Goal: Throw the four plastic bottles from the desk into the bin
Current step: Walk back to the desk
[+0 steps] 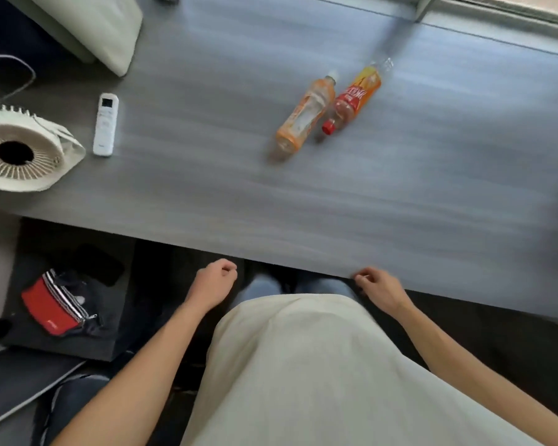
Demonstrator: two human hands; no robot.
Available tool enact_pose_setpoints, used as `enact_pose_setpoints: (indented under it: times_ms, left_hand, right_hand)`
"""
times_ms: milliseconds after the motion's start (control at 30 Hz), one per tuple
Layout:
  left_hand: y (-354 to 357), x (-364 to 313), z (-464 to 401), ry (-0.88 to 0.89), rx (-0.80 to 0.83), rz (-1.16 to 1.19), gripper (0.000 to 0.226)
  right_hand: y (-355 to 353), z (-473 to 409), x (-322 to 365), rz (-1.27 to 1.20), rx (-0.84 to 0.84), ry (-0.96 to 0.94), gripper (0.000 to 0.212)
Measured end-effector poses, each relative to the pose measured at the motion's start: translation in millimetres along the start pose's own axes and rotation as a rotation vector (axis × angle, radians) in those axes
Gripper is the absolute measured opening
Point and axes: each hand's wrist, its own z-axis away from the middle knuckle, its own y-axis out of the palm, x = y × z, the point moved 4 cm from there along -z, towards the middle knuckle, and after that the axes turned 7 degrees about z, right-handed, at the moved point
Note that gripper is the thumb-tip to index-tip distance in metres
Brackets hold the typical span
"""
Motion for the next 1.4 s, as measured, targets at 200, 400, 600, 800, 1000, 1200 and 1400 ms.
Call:
enact_pose_setpoints:
  times_ms: [200,400,600,800,1000,1200,1400]
  left_hand:
    - [-25,-140,-43,0.23,-0.058,-0.025,0.017]
    - [-47,-274,-86,0.444,-0.218,-0.019,0.024]
    - [-46,-342,-137,0.57,-0.313,-0.034,0.051]
    - [-16,-356,-180,0.52,-0.271,-0.146,0.089]
    - [-5,-355,-189,0.495,-0.368,-0.258,0.07]
    - [-15,-351,-183,0.462,-0.352,-0.181,0.058]
    - [-30,-307,-149,0.361,-0.32,-0.133,0.057]
  right_hand:
    - [-51,-17,30,-0.199,-0.169,0.014,0.018]
    - [-140,-77,110,-0.308,-0.424,-0.019,0.033]
    - [-212,-145,187,-0.59,-0.48,0.021,0.074]
    - [-239,-198,228,-0.655,-0.487,0.14,0.098]
    - [-232,-217,235,-0.476,-0.563,0.183,0.097]
    - [-232,-212,223,-0.403,-0.545,0.106,0.073]
    - [-194,-161,185,-0.275,-0.477,-0.027,0.059]
